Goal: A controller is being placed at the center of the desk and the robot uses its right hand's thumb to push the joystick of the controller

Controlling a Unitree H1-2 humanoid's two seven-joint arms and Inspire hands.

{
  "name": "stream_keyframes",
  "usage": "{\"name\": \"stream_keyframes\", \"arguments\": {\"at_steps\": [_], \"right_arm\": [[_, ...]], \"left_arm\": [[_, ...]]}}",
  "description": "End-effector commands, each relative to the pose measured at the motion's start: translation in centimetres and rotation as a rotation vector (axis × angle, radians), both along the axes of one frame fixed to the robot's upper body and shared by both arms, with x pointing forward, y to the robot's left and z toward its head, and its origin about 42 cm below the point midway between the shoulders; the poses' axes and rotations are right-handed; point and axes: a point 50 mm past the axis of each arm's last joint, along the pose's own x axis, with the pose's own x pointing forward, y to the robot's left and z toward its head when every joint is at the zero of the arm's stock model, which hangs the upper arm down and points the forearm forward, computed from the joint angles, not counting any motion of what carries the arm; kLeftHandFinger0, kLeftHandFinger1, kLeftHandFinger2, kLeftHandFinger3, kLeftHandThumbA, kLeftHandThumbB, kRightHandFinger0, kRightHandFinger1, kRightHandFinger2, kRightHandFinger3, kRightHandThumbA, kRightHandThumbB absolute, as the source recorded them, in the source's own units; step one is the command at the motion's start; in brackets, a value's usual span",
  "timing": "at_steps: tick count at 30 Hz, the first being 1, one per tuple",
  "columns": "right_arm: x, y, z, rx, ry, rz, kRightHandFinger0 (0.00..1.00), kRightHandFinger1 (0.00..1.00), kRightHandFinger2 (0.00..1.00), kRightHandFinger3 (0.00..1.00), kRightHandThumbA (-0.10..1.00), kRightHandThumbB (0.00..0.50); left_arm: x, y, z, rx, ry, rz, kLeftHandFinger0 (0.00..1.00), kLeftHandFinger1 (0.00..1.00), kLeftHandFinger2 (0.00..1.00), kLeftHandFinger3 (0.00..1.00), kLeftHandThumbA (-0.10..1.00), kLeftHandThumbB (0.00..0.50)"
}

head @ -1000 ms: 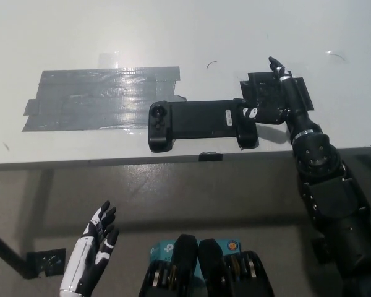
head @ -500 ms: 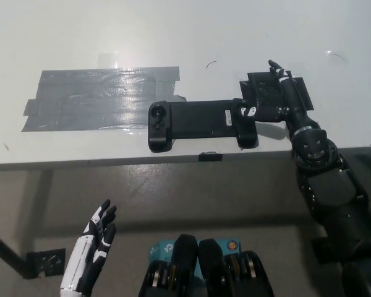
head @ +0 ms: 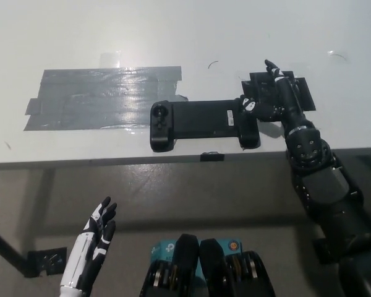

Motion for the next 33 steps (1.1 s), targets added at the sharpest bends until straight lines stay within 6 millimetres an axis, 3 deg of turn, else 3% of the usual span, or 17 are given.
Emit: {"name": "stream_keyframes", "arguments": {"at_steps": [1, 7, 8, 9, 10, 11, 14, 15, 17, 21, 22, 25, 26, 27, 29, 33], "right_arm": [[1.2, -0.4, 4.8, 0.017, -0.196, -0.025, 1.0, 1.0, 1.0, 1.0, -0.1, 0.0], [0.9, -0.4, 5.7, 0.048, -0.234, -0.004, 1.0, 1.0, 1.0, 1.0, -0.1, 0.0], [0.8, -0.4, 5.9, 0.068, -0.254, 0.009, 1.0, 1.0, 1.0, 1.0, 0.12, 0.0], [0.7, -0.3, 6.3, 0.075, -0.266, 0.017, 1.0, 1.0, 1.0, 1.0, 0.41, 0.061], [0.5, -0.2, 6.6, 0.076, -0.269, 0.02, 1.0, 1.0, 1.0, 1.0, 0.55, 0.077], [0.2, 0.1, 7.4, 0.104, -0.28, 0.039, 1.0, 1.0, 1.0, 1.0, 0.68, 0.156], [-0.8, 0.5, 9.6, 0.183, -0.343, 0.094, 1.0, 1.0, 1.0, 1.0, 0.88, 0.291], [-1.3, 0.7, 11.0, 0.195, -0.388, 0.111, 1.0, 1.0, 1.0, 1.0, 0.96, 0.359], [-2.6, 1.0, 12.7, 0.206, -0.429, 0.139, 1.0, 1.0, 1.0, 1.0, 1.0, 0.405], [-6.5, 1.1, 15.6, 0.208, -0.552, 0.198, 1.0, 1.0, 1.0, 1.0, 1.0, 0.383], [-7.9, 1.0, 15.7, 0.21, -0.579, 0.215, 1.0, 1.0, 1.0, 1.0, 1.0, 0.383], [-11.3, 0.9, 15.5, 0.187, -0.631, 0.252, 1.0, 1.0, 1.0, 1.0, 1.0, 0.317], [-12.9, 0.7, 14.6, 0.19, -0.638, 0.267, 1.0, 1.0, 1.0, 1.0, 1.0, 0.312], [-15.0, 0.5, 13.5, 0.193, -0.643, 0.279, 1.0, 1.0, 1.0, 1.0, 1.0, 0.256], [-16.9, 0.2, 12.2, 0.184, -0.636, 0.282, 1.0, 1.0, 1.0, 1.0, 1.0, 0.235], [-20.6, -0.5, 8.2, 0.167, -0.586, 0.265, 1.0, 1.0, 1.0, 1.0, 1.0, 0.249]], "left_arm": [[0.2, 0.2, 1.4, 0.003, -0.06, -0.003, 1.0, 1.0, 1.0, 1.0, 0.9, 0.027], [0.4, 0.1, 1.4, 0.004, -0.06, -0.002, 1.0, 1.0, 1.0, 1.0, 0.9, 0.028], [0.4, 0.1, 1.5, 0.007, -0.059, -0.002, 1.0, 1.0, 1.0, 1.0, 0.91, 0.033], [0.4, 0.1, 1.5, 0.006, -0.059, -0.003, 1.0, 1.0, 1.0, 1.0, 0.92, 0.03], [0.4, 0.1, 1.5, 0.005, -0.059, -0.002, 1.0, 1.0, 1.0, 1.0, 0.92, 0.028], [0.4, 0.1, 1.6, 0.006, -0.059, -0.001, 1.0, 1.0, 1.0, 1.0, 0.92, 0.023], [0.5, 0.1, 1.6, 0.005, -0.058, 0.0, 1.0, 1.0, 1.0, 1.0, 0.92, 0.025], [0.5, 0.1, 1.6, 0.002, -0.061, -0.001, 1.0, 1.0, 1.0, 1.0, 0.92, 0.023], [0.6, 0.0, 1.6, 0.003, -0.059, -0.001, 1.0, 1.0, 1.0, 1.0, 0.92, 0.026], [0.8, -0.1, 1.8, -0.003, -0.067, -0.004, 1.0, 1.0, 1.0, 1.0, 0.91, 0.012], [0.8, -0.1, 1.8, -0.001, -0.068, -0.005, 1.0, 1.0, 1.0, 1.0, 0.9, 0.01], [1.2, -0.2, 2.0, -0.009, -0.074, 0.005, 1.0, 1.0, 1.0, 1.0, 0.89, 0.01], [1.2, -0.1, 2.0, -0.008, -0.072, 0.005, 1.0, 1.0, 1.0, 1.0, 0.89, 0.011], [1.4, -0.1, 2.1, -0.012, -0.075, 0.006, 1.0, 1.0, 1.0, 1.0, 0.89, 0.015], [1.6, 0.0, 2.2, -0.017, -0.078, 0.004, 1.0, 1.0, 1.0, 1.0, 0.89, 0.013], [1.7, -0.1, 2.2, -0.016, -0.078, 0.005, 1.0, 1.0, 1.0, 1.0, 0.89, 0.021]]}}
